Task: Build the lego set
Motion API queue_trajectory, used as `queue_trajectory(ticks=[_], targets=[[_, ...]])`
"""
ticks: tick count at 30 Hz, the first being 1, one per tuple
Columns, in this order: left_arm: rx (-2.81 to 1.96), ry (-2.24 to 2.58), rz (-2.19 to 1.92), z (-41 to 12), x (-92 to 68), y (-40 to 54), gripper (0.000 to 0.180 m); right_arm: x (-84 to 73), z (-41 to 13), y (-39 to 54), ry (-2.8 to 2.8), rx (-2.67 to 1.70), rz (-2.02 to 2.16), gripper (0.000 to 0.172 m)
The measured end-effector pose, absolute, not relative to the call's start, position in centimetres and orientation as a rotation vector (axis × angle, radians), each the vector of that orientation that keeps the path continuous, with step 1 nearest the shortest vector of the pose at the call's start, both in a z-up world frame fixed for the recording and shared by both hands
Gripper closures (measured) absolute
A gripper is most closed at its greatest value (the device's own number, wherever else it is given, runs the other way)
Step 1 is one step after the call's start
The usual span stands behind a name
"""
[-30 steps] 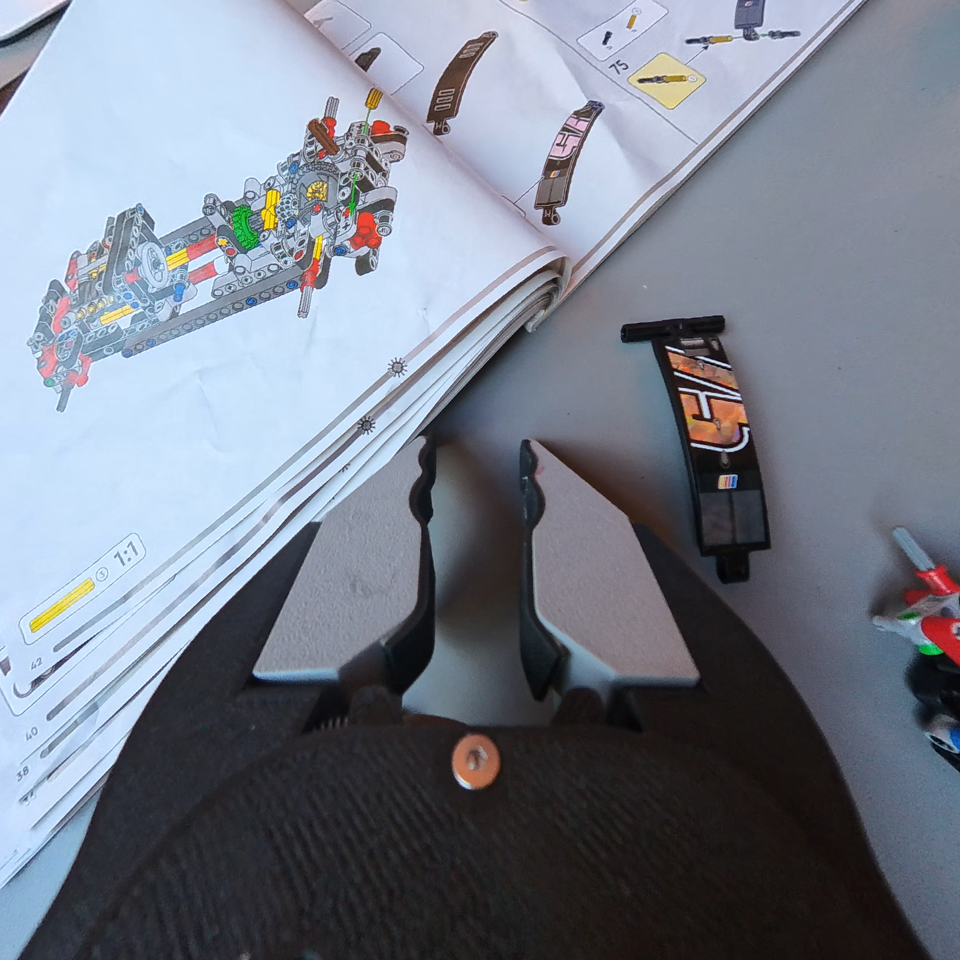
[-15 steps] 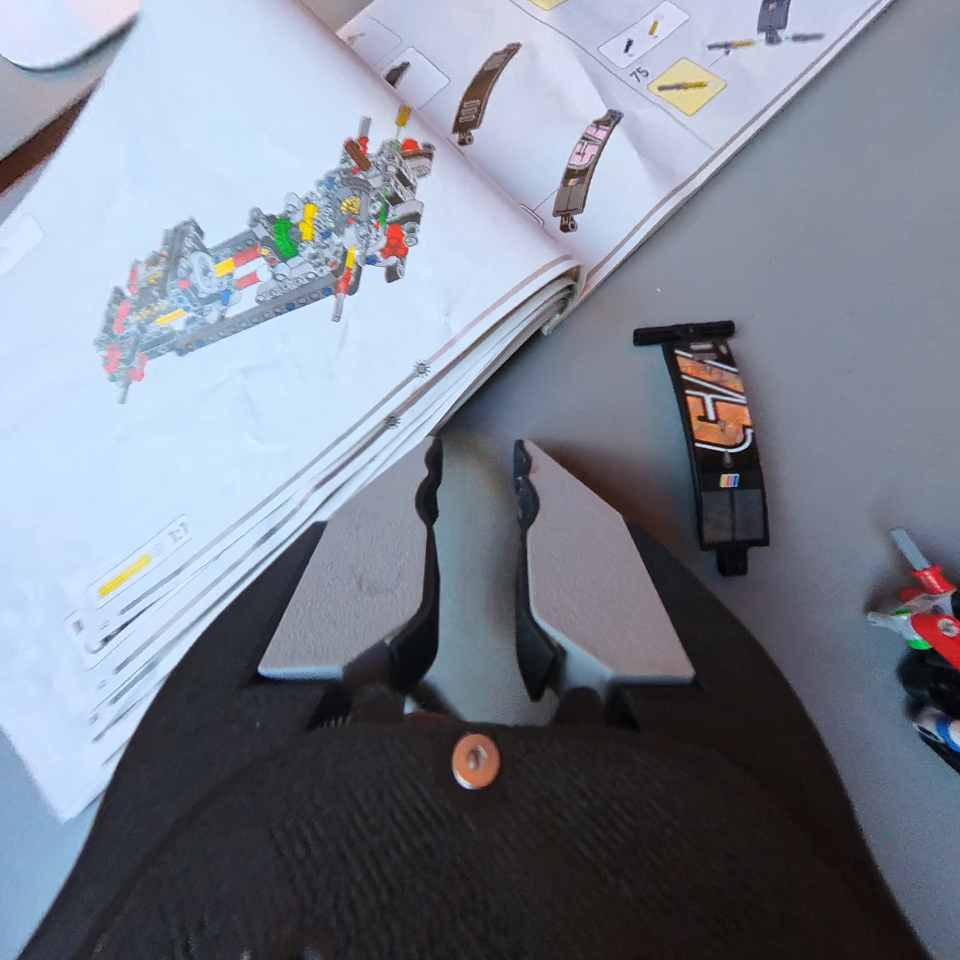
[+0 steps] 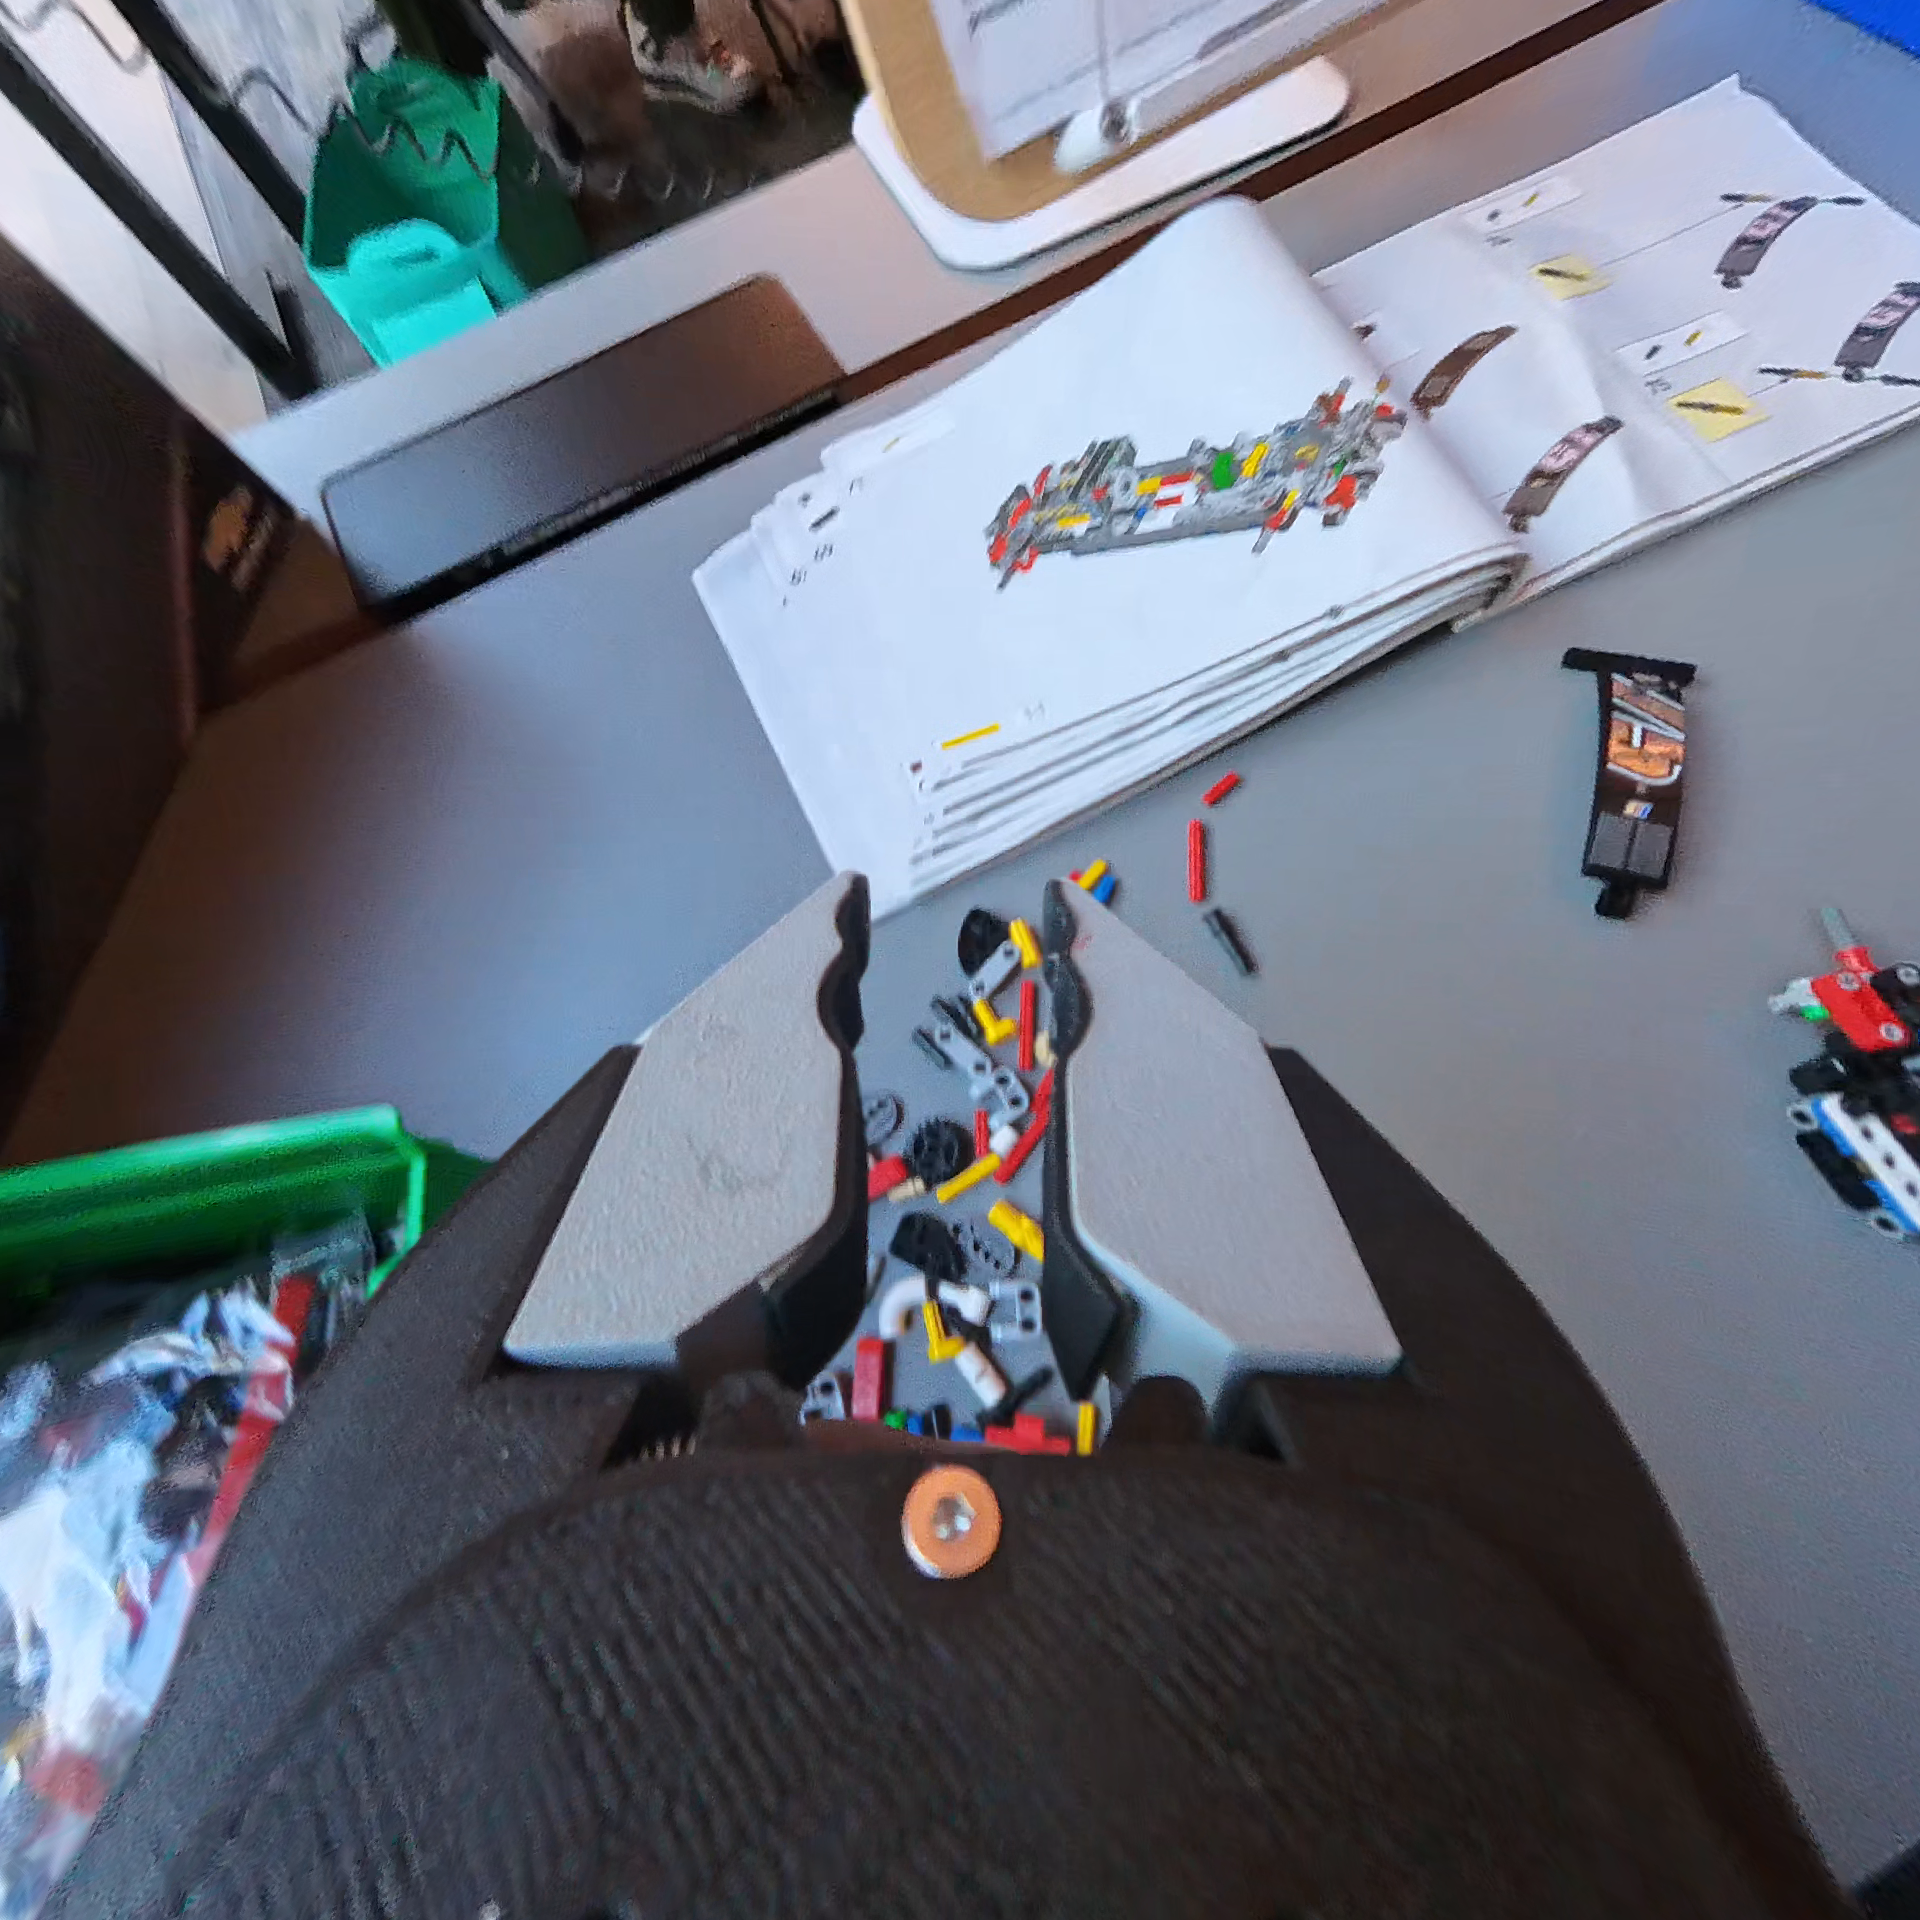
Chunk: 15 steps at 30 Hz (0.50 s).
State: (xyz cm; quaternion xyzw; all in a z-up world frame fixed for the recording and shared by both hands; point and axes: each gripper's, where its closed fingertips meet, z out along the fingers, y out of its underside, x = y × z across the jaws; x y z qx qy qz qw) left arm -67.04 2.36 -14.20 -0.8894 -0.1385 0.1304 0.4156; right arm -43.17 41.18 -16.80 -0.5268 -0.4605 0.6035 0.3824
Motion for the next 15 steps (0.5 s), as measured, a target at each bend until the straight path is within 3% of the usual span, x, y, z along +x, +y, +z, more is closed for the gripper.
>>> queue_trajectory(ticks=[7, 15], targets=[[-2.357, -0.526, 0.207, -20.1, -67.1, -1.2, 0.155, -43.1, -16.9, 41.2, -1.17, -1.352, 1.557, 0.172], [-2.408, -0.449, 0.083, -23.1, -65.3, 3.4, 0.163, -43.3, -16.9, 41.0, -1.186, -1.348, 1.552, 0.172]])
